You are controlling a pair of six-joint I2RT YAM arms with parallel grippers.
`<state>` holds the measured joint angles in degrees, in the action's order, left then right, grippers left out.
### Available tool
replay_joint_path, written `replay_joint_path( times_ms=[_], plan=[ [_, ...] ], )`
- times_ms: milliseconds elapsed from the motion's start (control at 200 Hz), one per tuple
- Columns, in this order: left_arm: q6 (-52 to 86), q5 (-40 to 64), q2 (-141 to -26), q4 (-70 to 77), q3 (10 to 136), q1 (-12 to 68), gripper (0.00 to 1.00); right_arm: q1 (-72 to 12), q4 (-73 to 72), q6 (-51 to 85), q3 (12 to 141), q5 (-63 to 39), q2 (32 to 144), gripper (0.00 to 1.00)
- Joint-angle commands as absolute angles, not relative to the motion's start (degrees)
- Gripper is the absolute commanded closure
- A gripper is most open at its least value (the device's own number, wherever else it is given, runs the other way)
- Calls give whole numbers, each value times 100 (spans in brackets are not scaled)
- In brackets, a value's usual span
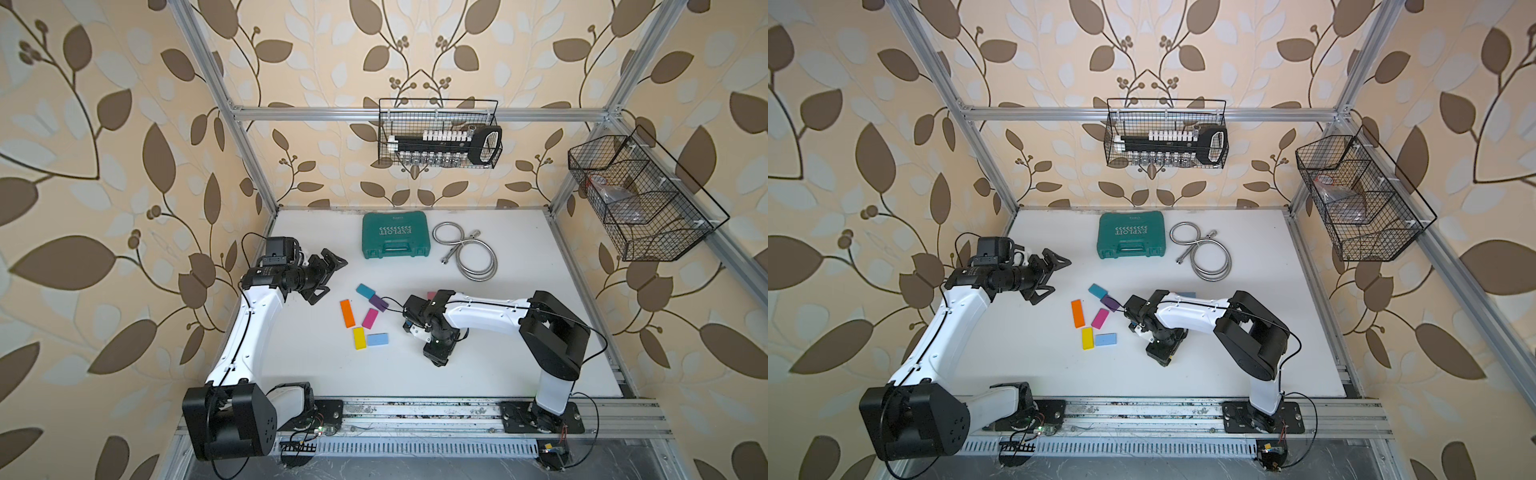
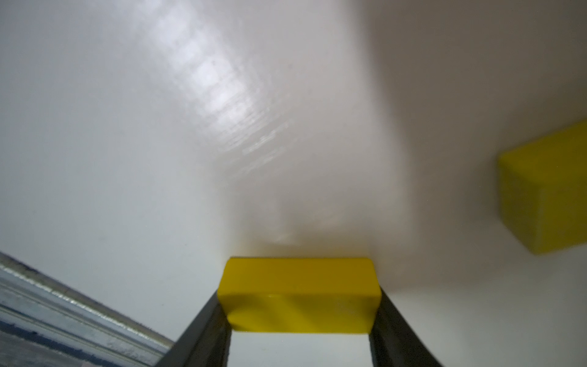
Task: Assemble the letter c with building blocks
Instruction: Pick up the building block from the center of the board, then assemble the building block at the center of the board.
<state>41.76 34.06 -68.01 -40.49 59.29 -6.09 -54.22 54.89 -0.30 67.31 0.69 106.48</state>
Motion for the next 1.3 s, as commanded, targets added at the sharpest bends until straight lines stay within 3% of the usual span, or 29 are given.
replay_joint_path(
  times_ms=[0,100,195,510,940,1295],
  plan=[
    [4174,3393,-6759,-4026,6038,-663,1,-5367,5696,561,6981,-193,10363,60],
    [4206,3427,-6728,-3997,6025,-667,1,-5083,5614,1775,7074,-331,9968,74],
    [4245,3458,-6698,-3964,5994,-654,1,-4854,4957,3019,6714,-481,9571,80],
    [4279,3507,-6636,-3971,5959,-659,1,-4867,3550,5808,5379,-167,9010,80],
    [4333,3472,-6652,-3924,5916,-652,1,-4991,4098,5430,5685,689,9454,77],
    [4366,3463,-6683,-3903,5906,-656,1,-5012,4061,5405,5773,607,9742,71]
  ],
)
